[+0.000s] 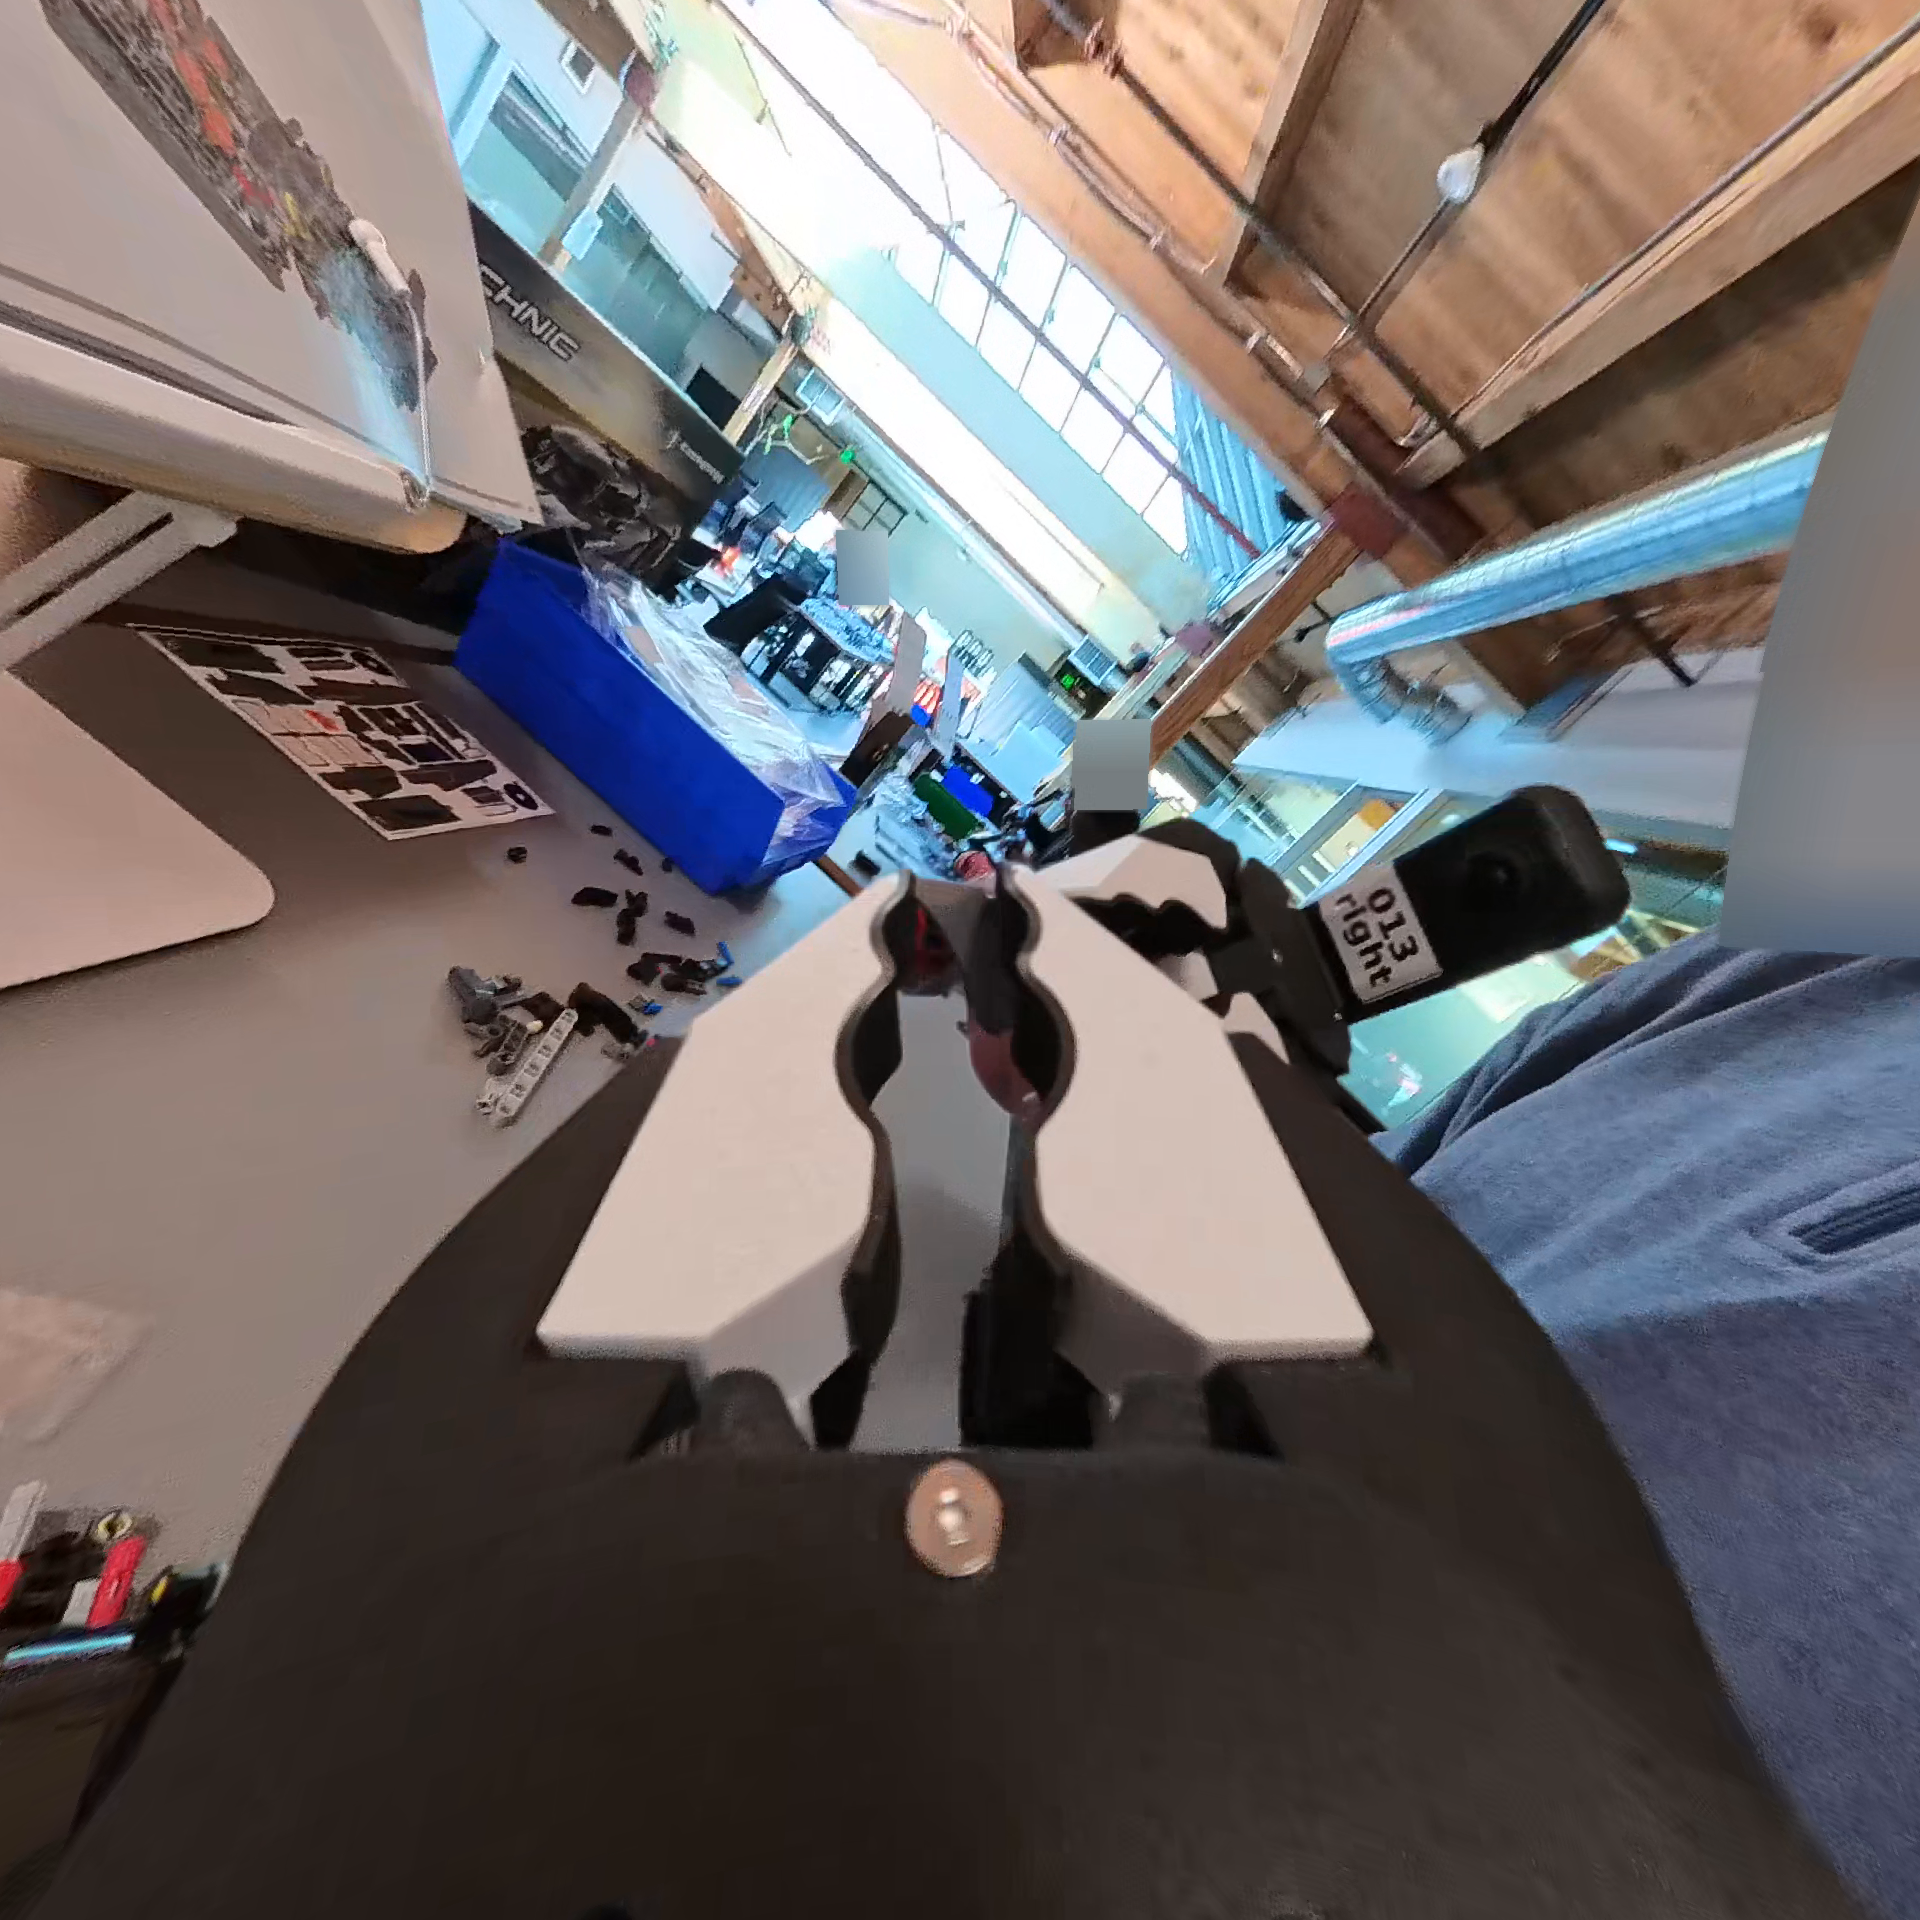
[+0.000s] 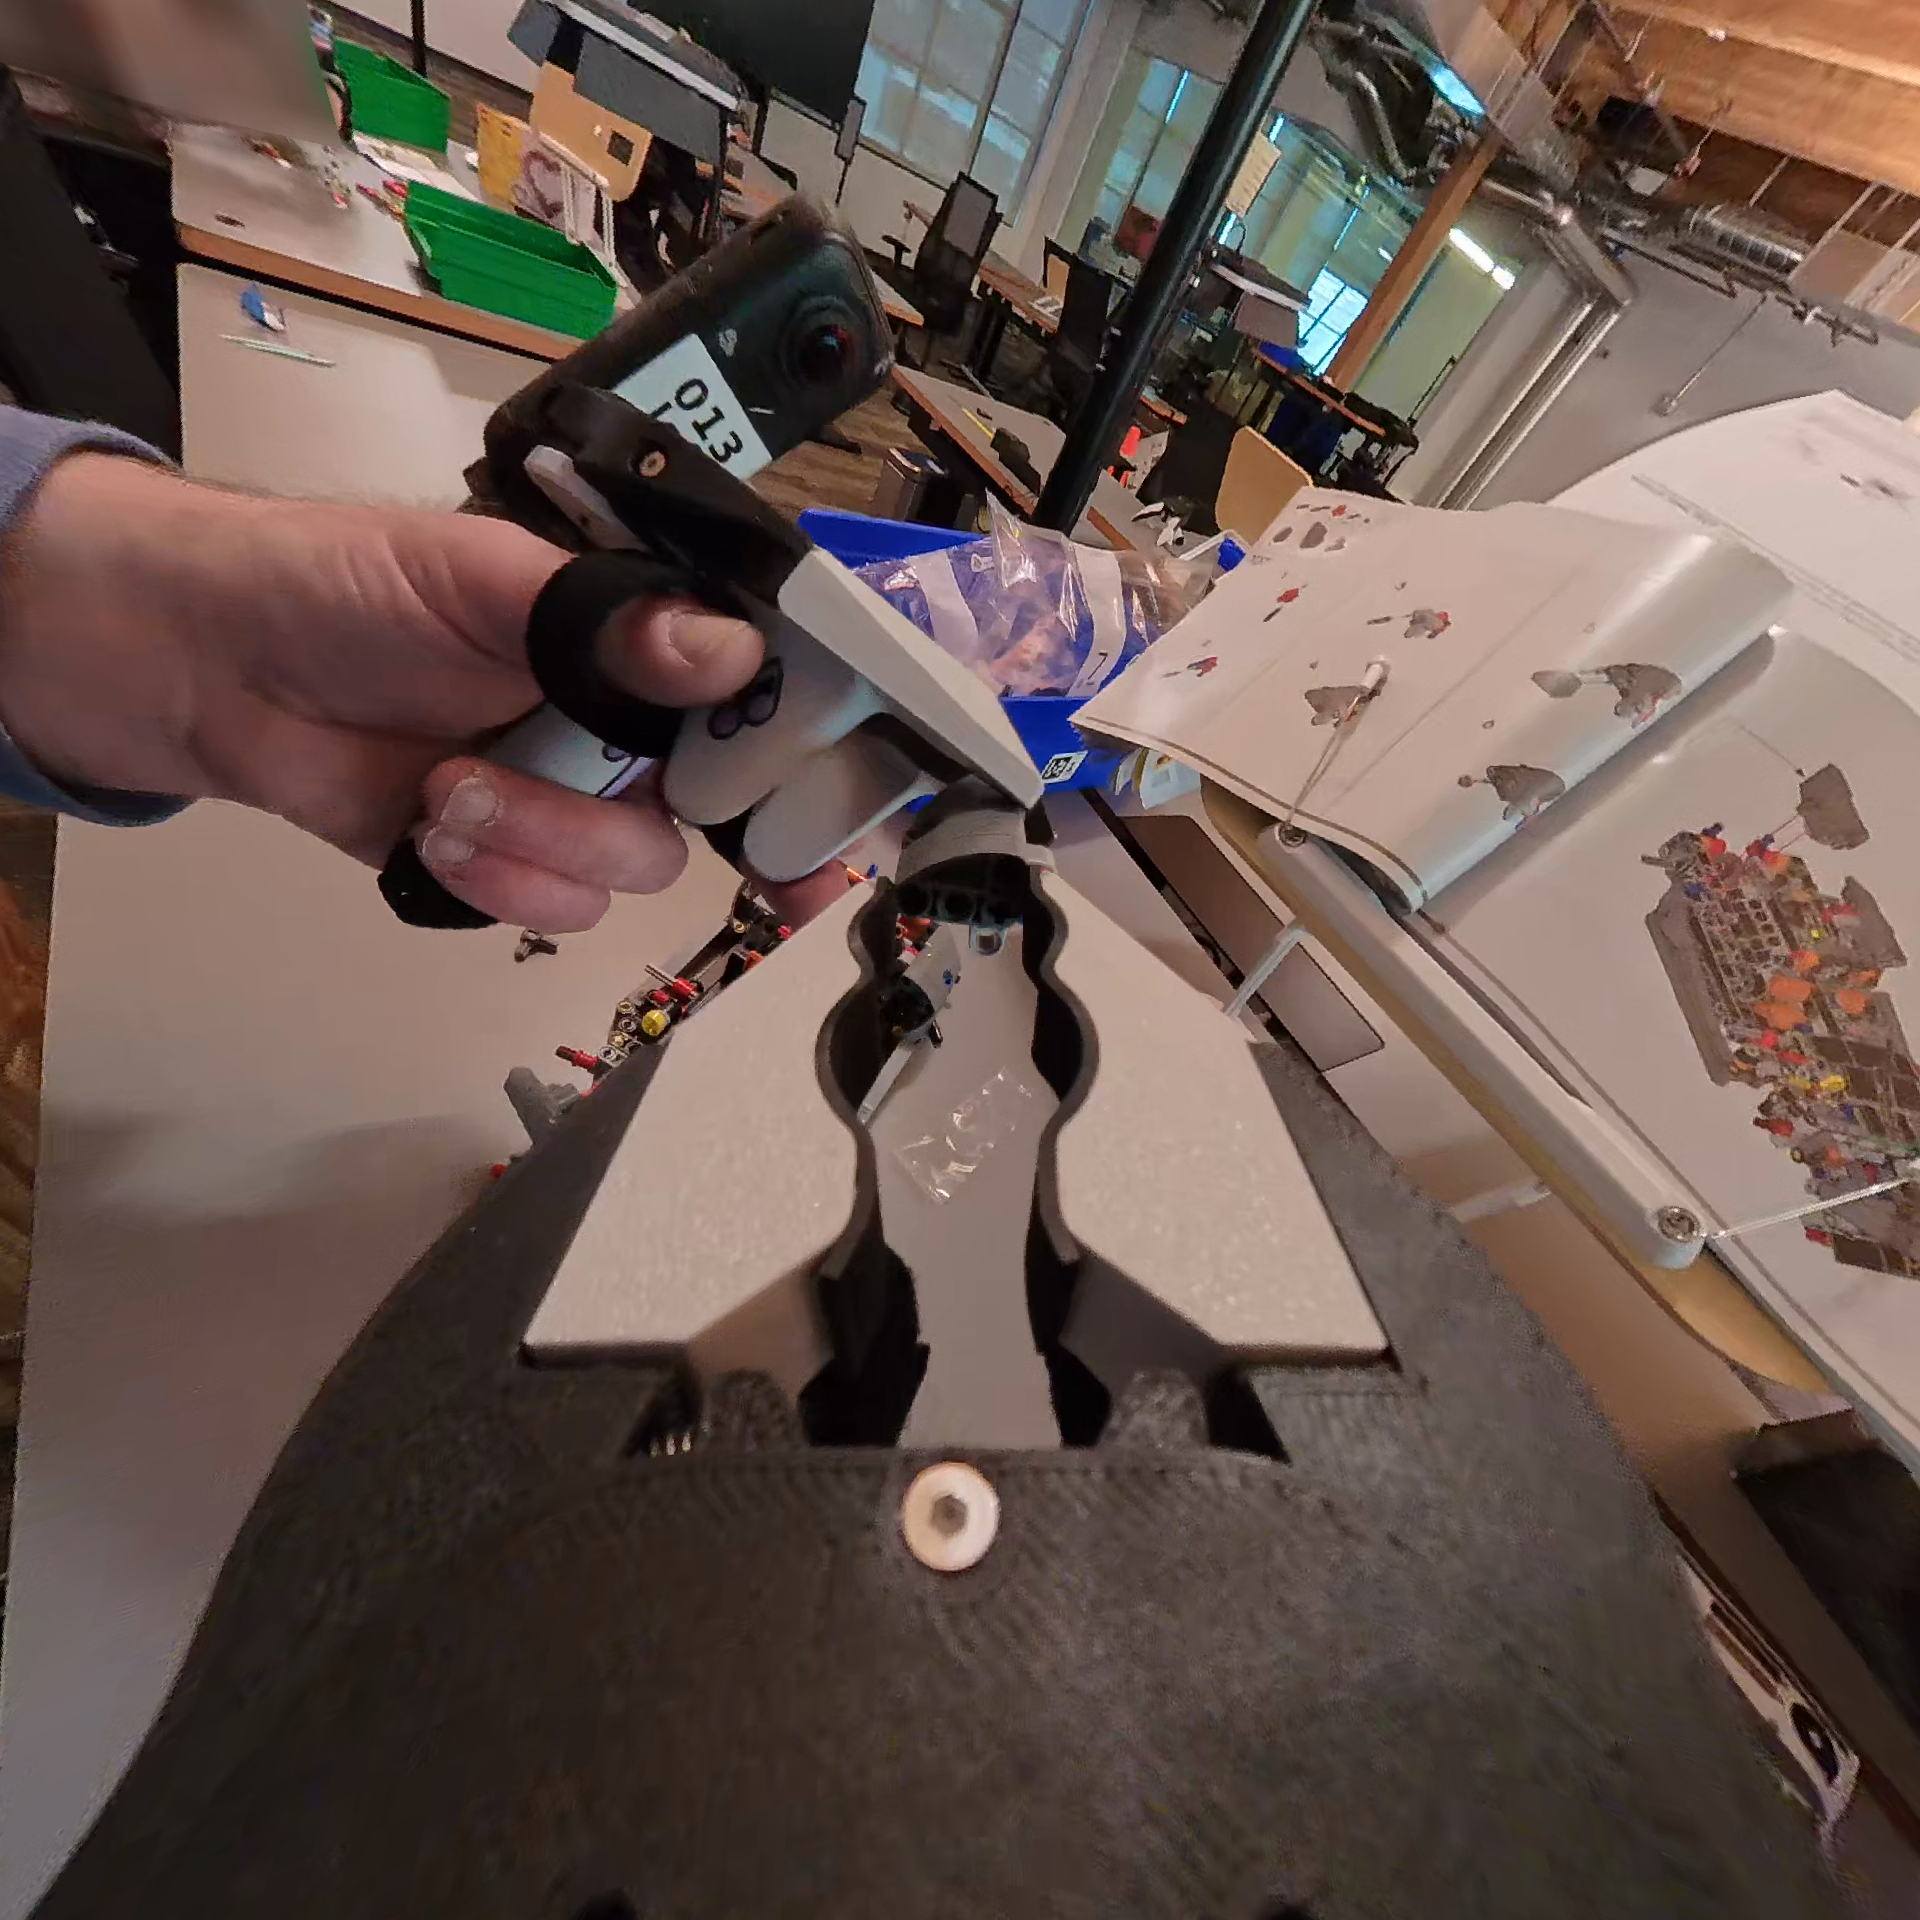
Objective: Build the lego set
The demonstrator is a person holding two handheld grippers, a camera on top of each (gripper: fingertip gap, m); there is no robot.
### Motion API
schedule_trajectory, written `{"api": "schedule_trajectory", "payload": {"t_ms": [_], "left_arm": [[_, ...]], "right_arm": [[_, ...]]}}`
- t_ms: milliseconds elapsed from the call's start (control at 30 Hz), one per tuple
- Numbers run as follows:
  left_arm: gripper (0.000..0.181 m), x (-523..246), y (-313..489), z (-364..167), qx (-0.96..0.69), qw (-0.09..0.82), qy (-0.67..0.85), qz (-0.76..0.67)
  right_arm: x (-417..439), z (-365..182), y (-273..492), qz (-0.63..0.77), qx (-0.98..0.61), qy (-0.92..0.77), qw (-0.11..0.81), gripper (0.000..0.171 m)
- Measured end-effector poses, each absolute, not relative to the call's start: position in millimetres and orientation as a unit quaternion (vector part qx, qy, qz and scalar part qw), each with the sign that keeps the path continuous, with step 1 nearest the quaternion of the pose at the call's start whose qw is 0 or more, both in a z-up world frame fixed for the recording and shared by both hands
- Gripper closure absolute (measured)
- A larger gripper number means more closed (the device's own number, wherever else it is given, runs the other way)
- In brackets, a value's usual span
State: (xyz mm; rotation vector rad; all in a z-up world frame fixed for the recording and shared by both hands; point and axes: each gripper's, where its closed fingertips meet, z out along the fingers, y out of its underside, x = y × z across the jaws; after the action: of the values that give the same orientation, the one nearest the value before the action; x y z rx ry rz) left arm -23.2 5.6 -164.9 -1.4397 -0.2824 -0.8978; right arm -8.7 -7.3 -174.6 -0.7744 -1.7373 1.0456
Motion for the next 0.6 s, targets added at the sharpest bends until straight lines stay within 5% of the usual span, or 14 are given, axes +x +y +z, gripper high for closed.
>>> {"api": "schedule_trajectory", "payload": {"t_ms": [600], "left_arm": [[0.174,-21.2,36.7,-165.3,-0.597,0.629,-0.151,-0.475]], "right_arm": [[-5.1,-175.6,22.6,0.405,-0.317,-0.700,0.496,0.149]]}}
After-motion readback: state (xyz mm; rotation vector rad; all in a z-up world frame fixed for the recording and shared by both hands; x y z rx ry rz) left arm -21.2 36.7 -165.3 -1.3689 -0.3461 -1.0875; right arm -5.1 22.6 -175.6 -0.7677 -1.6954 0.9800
